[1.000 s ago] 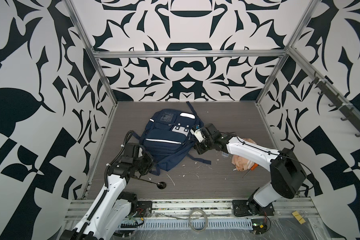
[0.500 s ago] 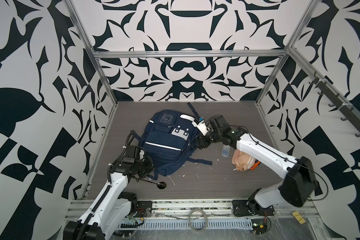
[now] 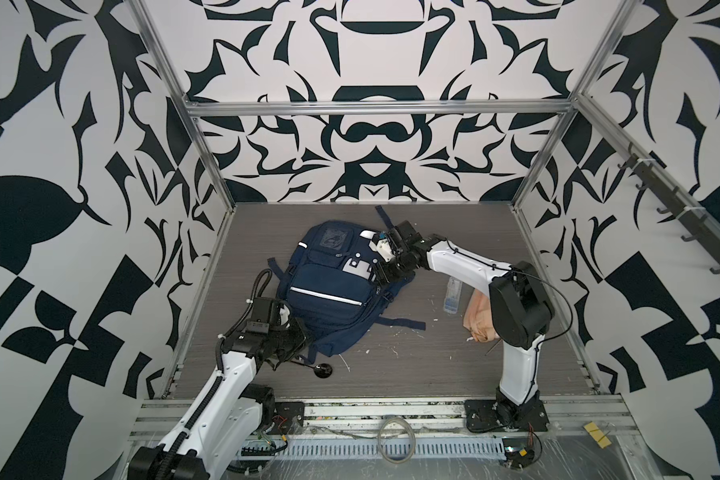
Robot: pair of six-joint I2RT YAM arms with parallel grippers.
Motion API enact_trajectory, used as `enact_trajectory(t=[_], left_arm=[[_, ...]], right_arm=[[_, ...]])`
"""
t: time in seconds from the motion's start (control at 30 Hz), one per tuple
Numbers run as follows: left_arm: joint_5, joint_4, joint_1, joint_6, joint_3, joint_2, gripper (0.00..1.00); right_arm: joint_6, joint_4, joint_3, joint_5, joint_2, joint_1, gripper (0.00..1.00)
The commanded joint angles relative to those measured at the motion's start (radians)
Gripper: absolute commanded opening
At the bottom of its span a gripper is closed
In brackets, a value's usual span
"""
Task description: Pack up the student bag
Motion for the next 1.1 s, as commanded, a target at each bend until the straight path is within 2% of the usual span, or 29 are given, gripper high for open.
enact_trajectory(t=[0.0, 0.17, 0.33, 0.7, 0.97, 1.07], left_arm=[[0.051, -0.023, -0.001, 0.037, -0.005, 0.011, 0.00], [0.056, -0.014, -0.001, 0.040, 0.002, 0.030, 0.00], [0.064, 0.008, -0.002, 0.036, 0.010, 0.058, 0.00], [0.074, 0.023, -0.002, 0.021, 0.009, 0.064, 0.00], [0.074, 0.042, -0.001, -0.006, 0.011, 0.064, 0.00], [0.071, 0.044, -0.001, -0.010, 0.009, 0.063, 0.00]], right_arm=[[0.016, -0.041, 0.036, -0.048, -0.004, 0.001, 0.56], [0.011, -0.049, -0.020, -0.112, -0.018, 0.002, 0.55], [-0.009, -0.055, -0.094, -0.126, -0.039, 0.003, 0.56], [0.003, -0.047, -0.103, -0.089, 0.007, 0.003, 0.36], [-0.071, -0.090, -0.069, -0.057, 0.027, 0.036, 0.35], [-0.091, -0.092, -0.074, -0.063, 0.024, 0.047, 0.28]])
